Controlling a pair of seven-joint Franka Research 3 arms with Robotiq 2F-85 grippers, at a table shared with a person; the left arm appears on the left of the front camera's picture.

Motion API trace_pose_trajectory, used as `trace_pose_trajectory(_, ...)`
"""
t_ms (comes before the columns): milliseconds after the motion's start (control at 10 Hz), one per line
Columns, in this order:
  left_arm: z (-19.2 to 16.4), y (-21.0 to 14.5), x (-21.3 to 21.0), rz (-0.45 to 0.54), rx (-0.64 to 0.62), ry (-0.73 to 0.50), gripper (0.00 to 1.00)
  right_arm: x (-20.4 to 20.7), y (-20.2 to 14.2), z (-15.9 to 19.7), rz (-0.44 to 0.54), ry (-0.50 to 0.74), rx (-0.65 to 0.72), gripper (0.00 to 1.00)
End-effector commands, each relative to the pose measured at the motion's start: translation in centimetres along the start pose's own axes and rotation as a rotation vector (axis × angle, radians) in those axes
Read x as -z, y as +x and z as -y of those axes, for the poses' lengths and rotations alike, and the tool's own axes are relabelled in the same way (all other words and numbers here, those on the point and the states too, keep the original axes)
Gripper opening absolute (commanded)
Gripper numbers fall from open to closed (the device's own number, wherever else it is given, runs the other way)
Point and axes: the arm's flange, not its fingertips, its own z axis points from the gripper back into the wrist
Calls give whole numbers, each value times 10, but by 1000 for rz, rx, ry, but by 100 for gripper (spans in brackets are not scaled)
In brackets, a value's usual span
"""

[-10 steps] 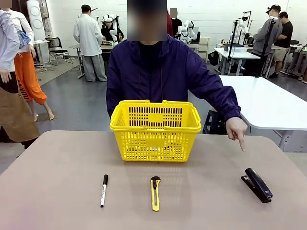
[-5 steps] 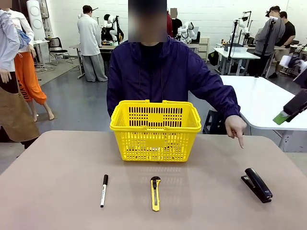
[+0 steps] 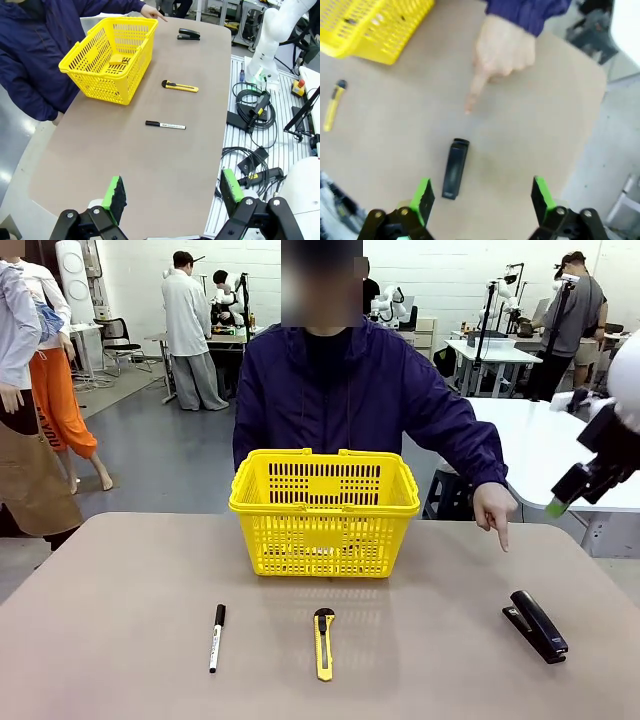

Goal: Place the items the person wants into the basket.
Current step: Pick up the item the person points to and place it in the Market Basket.

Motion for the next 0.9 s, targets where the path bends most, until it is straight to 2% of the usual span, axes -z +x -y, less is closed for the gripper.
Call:
trace_pose_trajectory(0, 0, 0, -1, 21, 20, -4, 97, 39, 8, 3, -100, 8, 42, 100)
trace_pose_trajectory(400, 0, 0, -1, 21, 20, -4, 97, 85, 3, 1, -183, 31, 45, 100)
trace_pose_trajectory(800, 0, 0, -1, 21, 20, -4, 97, 87, -1, 3, -169, 54, 38, 100)
